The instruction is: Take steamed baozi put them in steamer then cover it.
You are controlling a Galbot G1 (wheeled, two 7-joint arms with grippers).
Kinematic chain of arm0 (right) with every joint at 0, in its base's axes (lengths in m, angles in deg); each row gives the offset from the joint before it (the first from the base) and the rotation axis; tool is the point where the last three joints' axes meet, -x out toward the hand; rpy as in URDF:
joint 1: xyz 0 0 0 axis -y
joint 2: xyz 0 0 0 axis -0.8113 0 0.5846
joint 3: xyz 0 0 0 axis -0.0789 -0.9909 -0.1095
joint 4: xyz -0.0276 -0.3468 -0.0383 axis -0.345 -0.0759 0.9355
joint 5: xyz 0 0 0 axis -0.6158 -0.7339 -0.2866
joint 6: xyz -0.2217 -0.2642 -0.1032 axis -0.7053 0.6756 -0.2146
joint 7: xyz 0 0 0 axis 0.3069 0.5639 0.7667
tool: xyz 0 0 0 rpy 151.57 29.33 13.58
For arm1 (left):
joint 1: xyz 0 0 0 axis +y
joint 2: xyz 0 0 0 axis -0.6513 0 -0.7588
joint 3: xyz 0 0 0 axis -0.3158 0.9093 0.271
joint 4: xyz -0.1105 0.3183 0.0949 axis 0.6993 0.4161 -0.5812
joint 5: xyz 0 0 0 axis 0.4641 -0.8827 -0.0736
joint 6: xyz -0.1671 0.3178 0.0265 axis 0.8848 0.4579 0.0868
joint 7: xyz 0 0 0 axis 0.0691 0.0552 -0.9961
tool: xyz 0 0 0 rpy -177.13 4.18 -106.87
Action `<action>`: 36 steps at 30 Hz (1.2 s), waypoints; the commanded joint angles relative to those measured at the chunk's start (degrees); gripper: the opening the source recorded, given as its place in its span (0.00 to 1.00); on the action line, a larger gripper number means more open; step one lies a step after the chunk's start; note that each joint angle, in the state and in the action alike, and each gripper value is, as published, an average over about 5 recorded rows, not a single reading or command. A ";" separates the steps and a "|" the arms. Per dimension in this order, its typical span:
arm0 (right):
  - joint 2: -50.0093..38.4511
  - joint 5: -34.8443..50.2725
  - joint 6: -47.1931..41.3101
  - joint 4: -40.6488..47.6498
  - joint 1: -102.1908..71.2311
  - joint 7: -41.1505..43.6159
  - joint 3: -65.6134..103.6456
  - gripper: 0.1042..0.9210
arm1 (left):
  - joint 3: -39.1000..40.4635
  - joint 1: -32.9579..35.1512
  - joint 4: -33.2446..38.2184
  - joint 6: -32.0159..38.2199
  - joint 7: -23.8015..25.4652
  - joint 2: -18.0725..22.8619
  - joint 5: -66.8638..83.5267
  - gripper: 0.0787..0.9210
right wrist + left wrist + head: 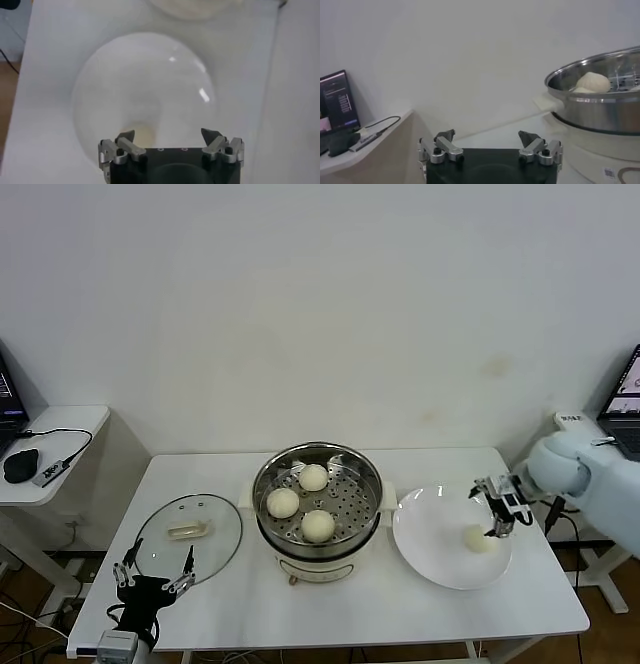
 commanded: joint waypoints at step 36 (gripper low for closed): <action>12.00 -9.99 0.26 16.28 -11.58 0.49 10.82 0.74 | -1.28 0.50 -0.37 0.04 0.04 0.43 0.11 0.88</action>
